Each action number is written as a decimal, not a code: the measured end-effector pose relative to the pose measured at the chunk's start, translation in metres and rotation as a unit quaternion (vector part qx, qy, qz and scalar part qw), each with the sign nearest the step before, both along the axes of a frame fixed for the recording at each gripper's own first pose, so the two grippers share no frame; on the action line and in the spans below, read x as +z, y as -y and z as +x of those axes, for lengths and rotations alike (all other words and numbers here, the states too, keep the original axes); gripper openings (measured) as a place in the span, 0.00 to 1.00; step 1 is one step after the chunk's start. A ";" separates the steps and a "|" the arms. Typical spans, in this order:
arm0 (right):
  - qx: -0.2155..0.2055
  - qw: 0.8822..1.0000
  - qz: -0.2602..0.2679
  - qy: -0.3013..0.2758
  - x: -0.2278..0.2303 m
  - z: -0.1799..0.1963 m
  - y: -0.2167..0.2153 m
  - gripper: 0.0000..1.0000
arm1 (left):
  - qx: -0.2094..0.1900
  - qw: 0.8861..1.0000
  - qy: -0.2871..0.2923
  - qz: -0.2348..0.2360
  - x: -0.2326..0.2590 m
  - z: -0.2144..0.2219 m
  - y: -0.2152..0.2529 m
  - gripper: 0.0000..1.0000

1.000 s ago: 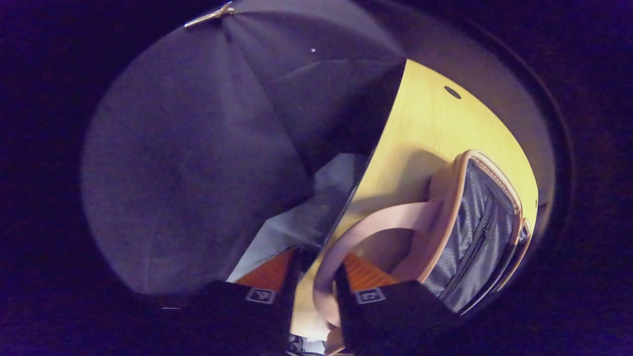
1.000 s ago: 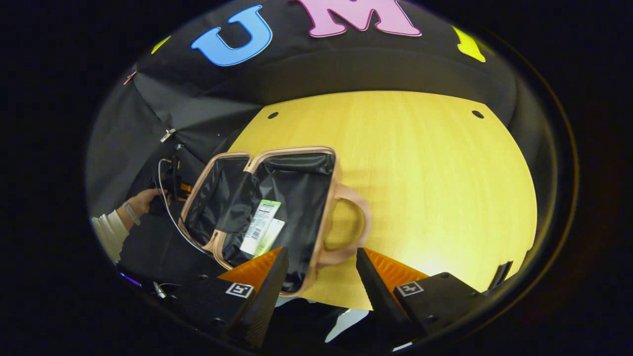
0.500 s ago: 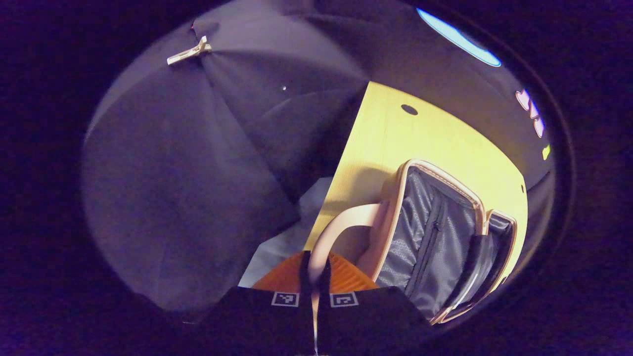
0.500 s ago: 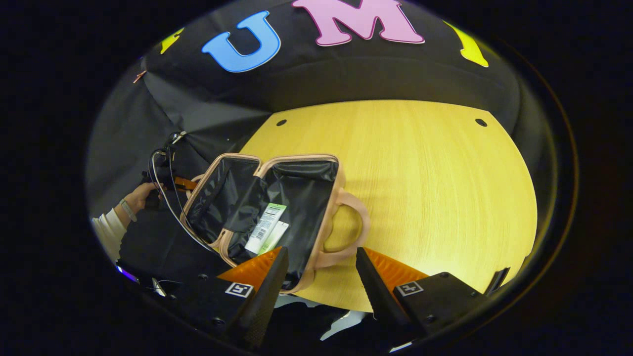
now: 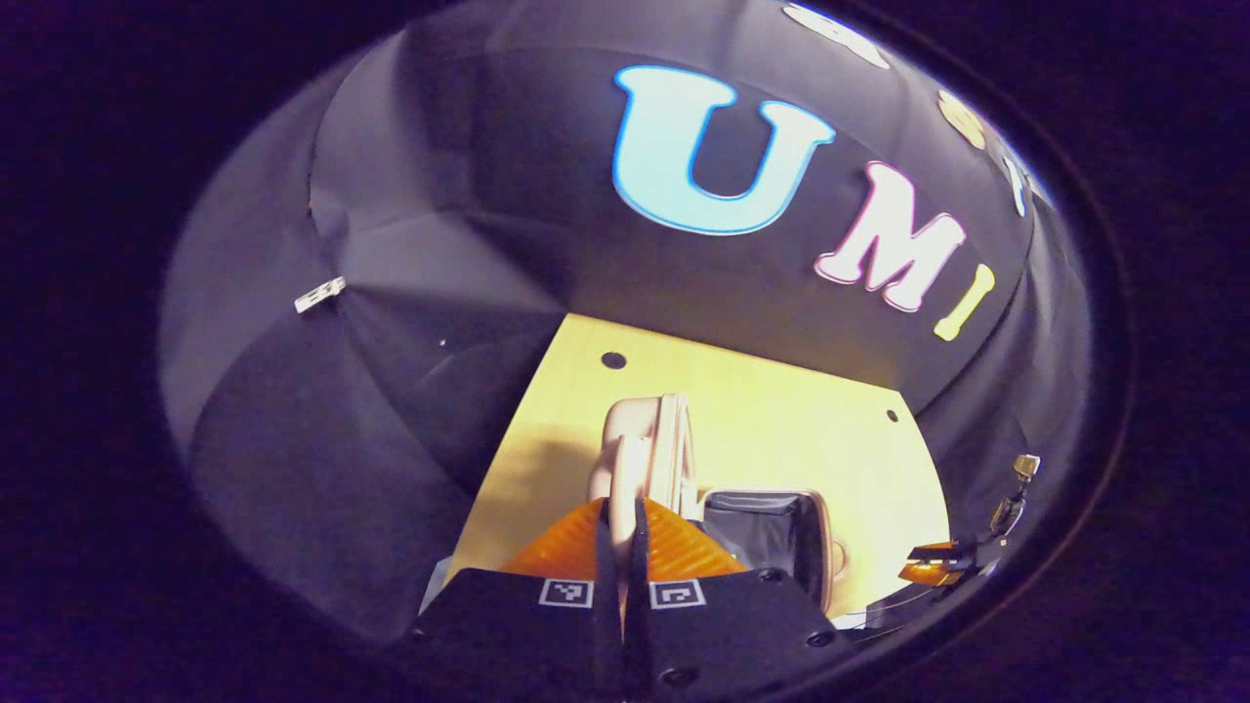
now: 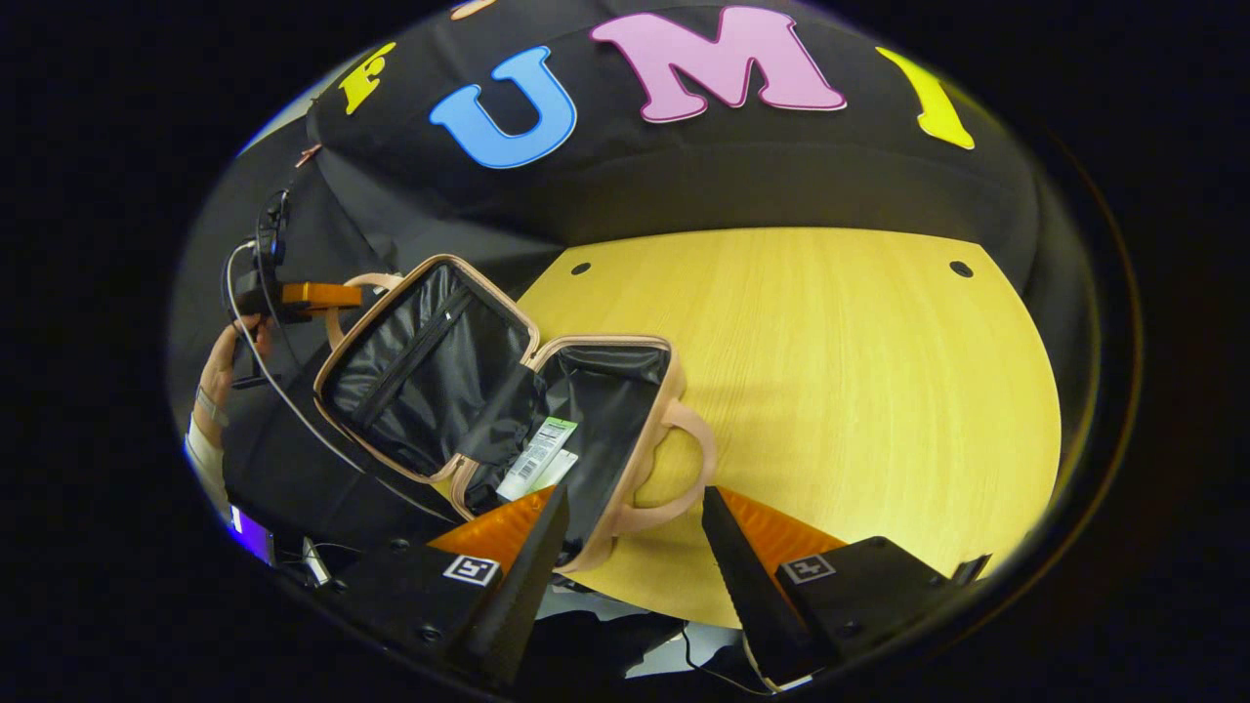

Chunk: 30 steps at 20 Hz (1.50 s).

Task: First open the suitcase, pack the skin care products into it, and then close the suitcase.

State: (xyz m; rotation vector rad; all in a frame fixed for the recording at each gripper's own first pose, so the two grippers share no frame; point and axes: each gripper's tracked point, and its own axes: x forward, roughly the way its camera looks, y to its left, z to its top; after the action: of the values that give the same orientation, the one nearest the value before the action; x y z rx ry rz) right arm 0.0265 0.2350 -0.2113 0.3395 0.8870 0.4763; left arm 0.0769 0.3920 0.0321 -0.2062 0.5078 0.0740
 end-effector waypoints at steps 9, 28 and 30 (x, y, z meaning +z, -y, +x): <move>-0.063 0.998 -0.018 -0.006 -0.007 -0.027 0.129 0.88 | -0.129 0.992 -0.001 -0.010 -0.051 0.052 0.266 0.06; -0.078 0.987 -0.060 0.127 0.030 -0.018 0.247 0.88 | -0.094 0.989 0.000 0.110 -0.124 0.067 0.379 0.94; -0.070 0.979 -0.055 0.185 0.067 0.003 0.244 0.88 | -0.069 0.986 0.079 0.133 -0.060 0.045 0.384 0.93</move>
State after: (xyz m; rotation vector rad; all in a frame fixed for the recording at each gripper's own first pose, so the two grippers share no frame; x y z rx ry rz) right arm 0.0296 -0.0088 -0.1442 0.1998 0.5197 0.3436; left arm 0.1216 0.0078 -0.0277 0.0835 0.3481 -0.0096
